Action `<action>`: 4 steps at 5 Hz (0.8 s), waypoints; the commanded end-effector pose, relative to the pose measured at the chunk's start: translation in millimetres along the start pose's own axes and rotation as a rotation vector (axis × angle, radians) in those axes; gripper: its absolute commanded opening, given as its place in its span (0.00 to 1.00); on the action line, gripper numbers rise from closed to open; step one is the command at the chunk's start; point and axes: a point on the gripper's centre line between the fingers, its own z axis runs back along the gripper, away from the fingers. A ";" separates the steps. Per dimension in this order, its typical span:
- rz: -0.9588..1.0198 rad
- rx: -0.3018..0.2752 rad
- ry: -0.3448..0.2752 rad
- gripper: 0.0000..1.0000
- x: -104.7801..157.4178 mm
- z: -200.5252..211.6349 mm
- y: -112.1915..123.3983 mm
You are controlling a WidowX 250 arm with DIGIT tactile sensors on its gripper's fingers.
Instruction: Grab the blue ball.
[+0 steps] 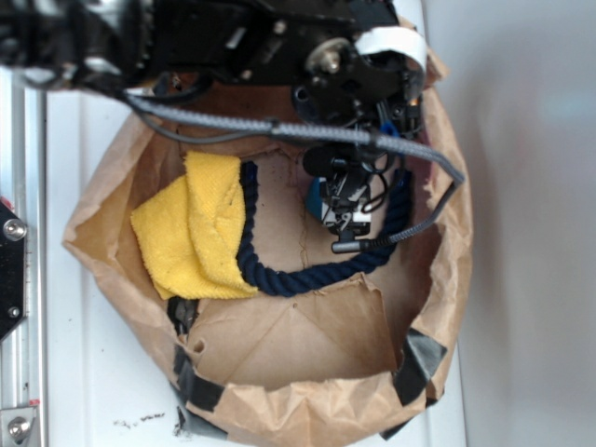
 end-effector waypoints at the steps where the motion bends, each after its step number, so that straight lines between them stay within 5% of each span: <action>1: -0.048 0.007 -0.054 1.00 14.2 5.8 -13.2; 4: -0.066 -0.080 0.017 1.00 -23.3 4.0 -51.5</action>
